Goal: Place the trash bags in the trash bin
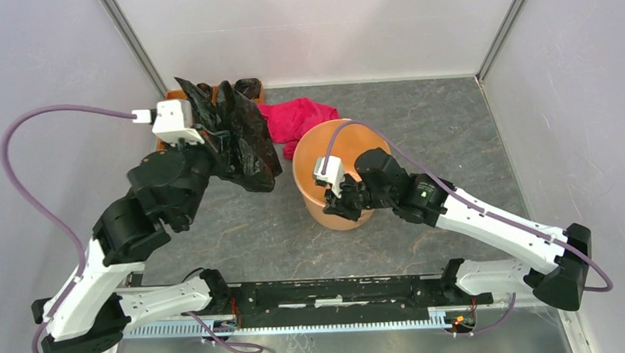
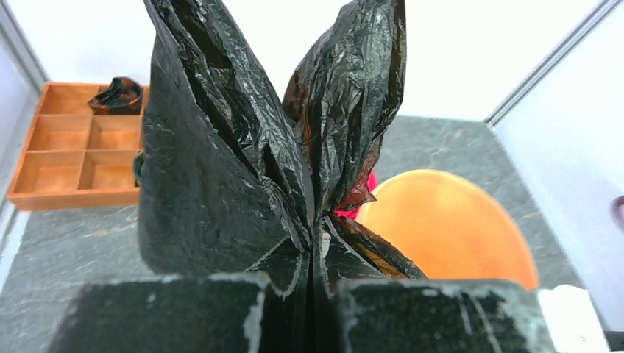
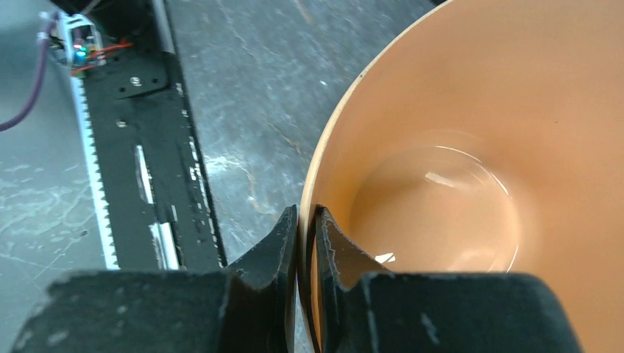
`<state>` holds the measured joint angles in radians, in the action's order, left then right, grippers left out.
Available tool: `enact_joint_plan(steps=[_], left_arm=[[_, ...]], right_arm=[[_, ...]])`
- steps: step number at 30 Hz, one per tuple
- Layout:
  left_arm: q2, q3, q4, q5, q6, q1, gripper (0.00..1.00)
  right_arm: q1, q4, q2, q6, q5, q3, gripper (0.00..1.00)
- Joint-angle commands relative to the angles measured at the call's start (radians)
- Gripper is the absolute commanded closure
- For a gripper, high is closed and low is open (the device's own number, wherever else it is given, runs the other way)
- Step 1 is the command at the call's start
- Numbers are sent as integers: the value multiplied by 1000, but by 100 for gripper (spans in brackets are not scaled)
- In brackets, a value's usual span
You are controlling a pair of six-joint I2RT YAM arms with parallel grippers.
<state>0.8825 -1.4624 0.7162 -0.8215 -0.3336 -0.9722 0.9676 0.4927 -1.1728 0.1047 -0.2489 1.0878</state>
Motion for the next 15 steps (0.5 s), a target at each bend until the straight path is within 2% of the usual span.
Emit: enact_joint_plan(steps=[1,5,8,11,15], left_arm=[[-14,-83,-54,87,36,3,98],[-17,-124,-72,181,59,3,98],[-10,-178,-97,247,83,3,98],[15,-265,-136,349,97,3,98],[37,-326,-235,556,103,4,98]], right_arm=[[47,-69,-31,-8,-127,4,91],[84,-106,-60,-7,-174,10,91],[92,-142,-68,-18,-162,1,84],[91,-177,-63,-36,-103,-2,69],[91,-214,-29,-90,72,3,38]])
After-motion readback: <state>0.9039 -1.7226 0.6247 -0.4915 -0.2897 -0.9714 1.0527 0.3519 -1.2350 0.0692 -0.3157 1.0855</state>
